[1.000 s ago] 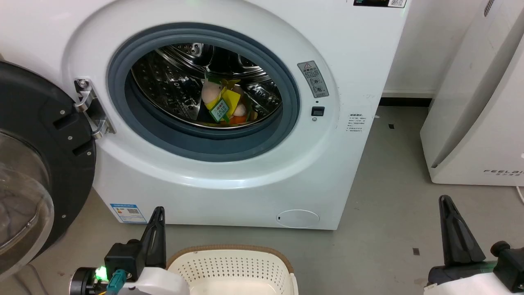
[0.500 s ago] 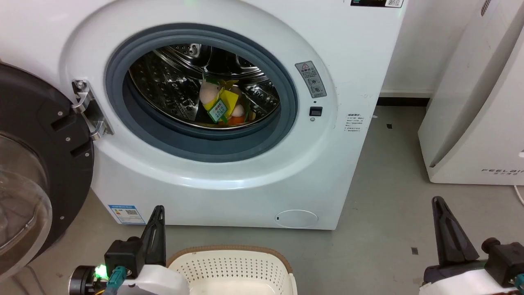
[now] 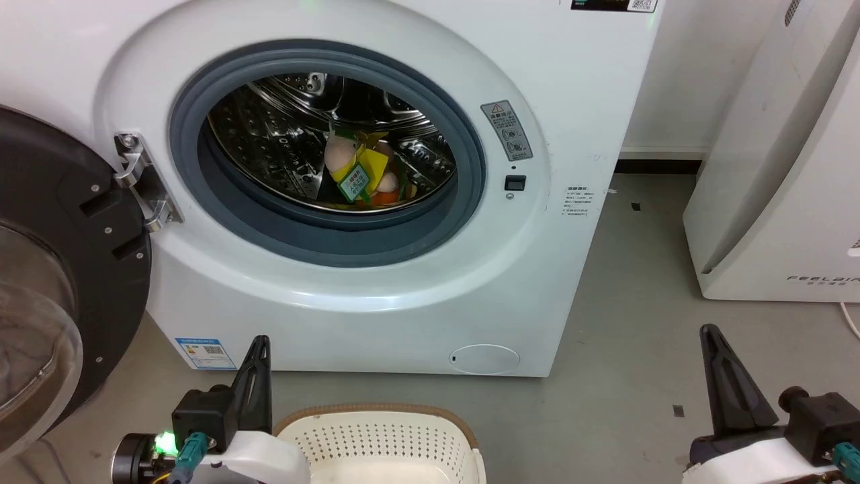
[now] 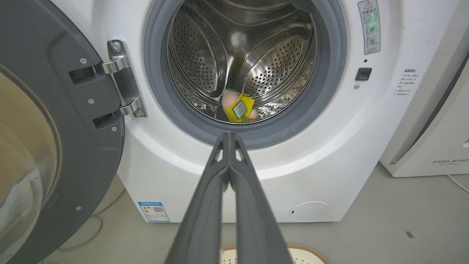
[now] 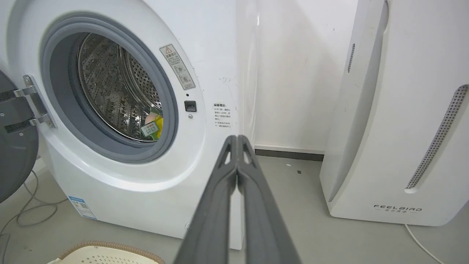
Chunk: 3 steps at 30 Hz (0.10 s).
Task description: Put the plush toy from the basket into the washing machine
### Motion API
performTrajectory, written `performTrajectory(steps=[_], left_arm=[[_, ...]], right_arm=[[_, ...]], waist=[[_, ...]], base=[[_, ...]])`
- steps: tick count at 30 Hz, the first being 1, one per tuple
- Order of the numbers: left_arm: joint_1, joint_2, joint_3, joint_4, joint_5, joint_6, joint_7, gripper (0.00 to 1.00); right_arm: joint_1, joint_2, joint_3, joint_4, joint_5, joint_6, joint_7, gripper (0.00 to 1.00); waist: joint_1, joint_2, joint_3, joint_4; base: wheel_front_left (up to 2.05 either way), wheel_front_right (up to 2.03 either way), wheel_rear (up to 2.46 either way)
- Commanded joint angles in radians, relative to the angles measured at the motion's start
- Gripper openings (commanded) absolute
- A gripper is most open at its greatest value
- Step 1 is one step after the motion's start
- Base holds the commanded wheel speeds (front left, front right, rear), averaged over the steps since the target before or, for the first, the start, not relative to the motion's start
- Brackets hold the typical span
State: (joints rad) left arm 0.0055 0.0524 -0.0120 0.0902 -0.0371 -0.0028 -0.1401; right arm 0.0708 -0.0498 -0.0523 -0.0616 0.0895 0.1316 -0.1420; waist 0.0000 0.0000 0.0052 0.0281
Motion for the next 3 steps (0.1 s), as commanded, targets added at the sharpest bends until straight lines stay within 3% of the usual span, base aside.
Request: performTrajectory(steps=[1, 3], left_arm=[[-0.002, 0.0, 0.004, -0.009, 0.007, 0.001, 0.005, 0.0], [-0.003, 0.0, 0.004, -0.012, 0.008, 0.001, 0.009, 0.0]], right_arm=[[-0.02, 0.0, 0.004, 0.005, -0.006, 0.0, 0.006, 0.0], [-0.022, 0.0, 0.005, 0.007, -0.009, 0.0, 0.01, 0.0]], waist=[[0.0, 0.0, 0.0, 0.0], [0.0, 0.0, 0.0, -0.001]], base=[[0.0, 0.0, 0.0], [0.0, 0.0, 0.0]])
